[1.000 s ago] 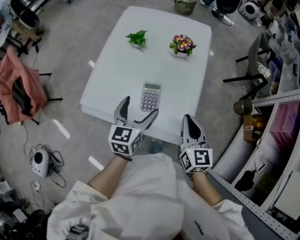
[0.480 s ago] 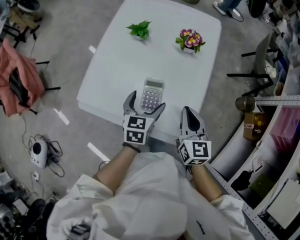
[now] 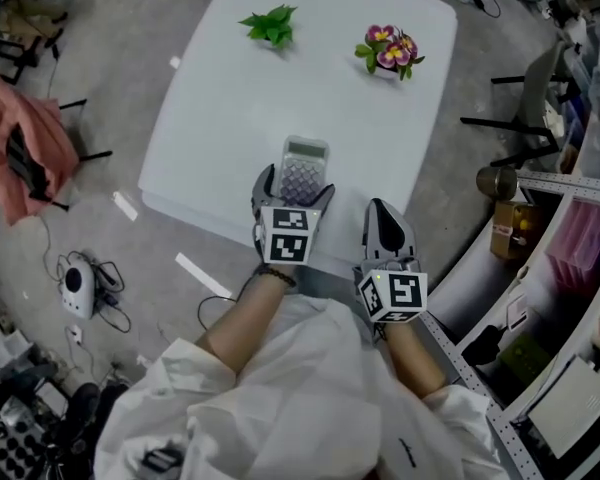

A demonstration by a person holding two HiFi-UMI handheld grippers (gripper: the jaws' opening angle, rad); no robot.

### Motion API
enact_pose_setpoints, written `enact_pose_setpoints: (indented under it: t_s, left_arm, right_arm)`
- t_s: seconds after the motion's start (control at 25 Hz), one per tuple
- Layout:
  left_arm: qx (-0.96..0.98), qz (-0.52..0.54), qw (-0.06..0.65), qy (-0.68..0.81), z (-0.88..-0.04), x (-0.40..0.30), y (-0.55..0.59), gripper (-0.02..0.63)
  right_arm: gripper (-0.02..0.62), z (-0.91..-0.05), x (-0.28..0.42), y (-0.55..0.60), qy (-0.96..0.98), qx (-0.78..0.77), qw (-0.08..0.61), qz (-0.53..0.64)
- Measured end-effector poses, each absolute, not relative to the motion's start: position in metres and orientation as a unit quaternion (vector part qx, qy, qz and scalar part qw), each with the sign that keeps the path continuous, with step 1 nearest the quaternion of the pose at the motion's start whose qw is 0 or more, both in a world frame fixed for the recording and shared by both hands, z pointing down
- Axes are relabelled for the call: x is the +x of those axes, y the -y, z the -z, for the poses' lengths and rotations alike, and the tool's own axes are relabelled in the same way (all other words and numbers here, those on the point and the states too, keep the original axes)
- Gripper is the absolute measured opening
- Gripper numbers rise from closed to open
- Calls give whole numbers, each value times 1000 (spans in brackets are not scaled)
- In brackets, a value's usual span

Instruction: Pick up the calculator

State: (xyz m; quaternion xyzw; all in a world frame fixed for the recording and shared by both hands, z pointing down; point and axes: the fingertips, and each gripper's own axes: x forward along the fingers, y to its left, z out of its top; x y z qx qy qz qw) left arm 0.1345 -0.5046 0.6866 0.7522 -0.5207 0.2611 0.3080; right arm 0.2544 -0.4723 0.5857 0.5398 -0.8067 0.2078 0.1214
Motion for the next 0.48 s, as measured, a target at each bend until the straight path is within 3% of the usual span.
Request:
enact_pose_setpoints:
  t_s: [0.48]
  left_arm:
    - [730,-317,291,531,-724,140,505,497]
  right_arm:
    - [17,-612,260,471,802,535,135,-228]
